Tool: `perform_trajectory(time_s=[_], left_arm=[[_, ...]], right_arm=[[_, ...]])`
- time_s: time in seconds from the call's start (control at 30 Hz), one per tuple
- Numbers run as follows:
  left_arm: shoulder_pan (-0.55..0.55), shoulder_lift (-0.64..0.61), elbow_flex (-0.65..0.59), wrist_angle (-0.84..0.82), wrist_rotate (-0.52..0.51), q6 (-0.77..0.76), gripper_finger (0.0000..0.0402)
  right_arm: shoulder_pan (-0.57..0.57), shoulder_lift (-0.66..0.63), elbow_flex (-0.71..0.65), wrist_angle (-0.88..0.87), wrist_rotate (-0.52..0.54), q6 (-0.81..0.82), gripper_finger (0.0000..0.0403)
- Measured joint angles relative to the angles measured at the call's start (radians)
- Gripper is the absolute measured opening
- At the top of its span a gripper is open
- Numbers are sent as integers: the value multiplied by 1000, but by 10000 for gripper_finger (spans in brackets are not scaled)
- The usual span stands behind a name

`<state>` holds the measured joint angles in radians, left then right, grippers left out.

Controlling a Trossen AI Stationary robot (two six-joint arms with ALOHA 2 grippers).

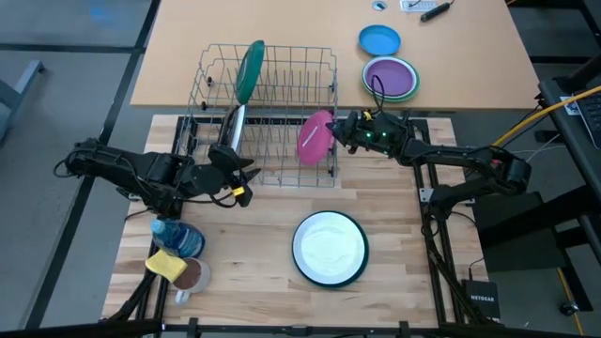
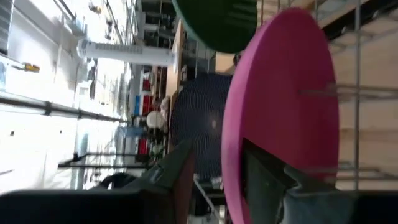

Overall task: Sort dishes
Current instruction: Put the pink plate on the dish rack, then put the white plate on the dish rack

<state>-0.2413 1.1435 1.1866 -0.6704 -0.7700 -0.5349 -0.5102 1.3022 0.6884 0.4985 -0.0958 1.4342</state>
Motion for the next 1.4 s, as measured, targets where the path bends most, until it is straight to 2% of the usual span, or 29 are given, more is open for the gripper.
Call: perform_trajectory(time_s=[0.13, 0.3, 0.57, 0.67, 0.83, 1.03, 1.27, 1.4], left_arm=[[0, 0, 0, 0, 0, 21, 139], [0, 0, 0, 0, 0, 20, 139], [0, 0, 0, 0, 0, 19, 139], [0, 0, 0, 1, 1, 11, 139], [-1, 6, 0, 2, 50, 1, 139], [-11, 48, 0, 31, 89, 4, 139], [-31, 151, 0, 207, 149, 106, 139], [-38, 212, 0, 306, 174, 193, 139]], right_arm=[[0, 0, 0, -2, -79, 11, 124], [-1, -2, 0, -52, -169, 146, 124], [-1, -2, 0, -73, -155, 154, 124], [-1, -8, 0, -56, -164, 113, 124], [0, -29, 0, 33, -242, 51, 124], [0, -106, 0, 54, -300, -12, 124], [1, -221, 0, 48, -372, -85, 124], [48, -279, 0, 23, -394, -124, 124]])
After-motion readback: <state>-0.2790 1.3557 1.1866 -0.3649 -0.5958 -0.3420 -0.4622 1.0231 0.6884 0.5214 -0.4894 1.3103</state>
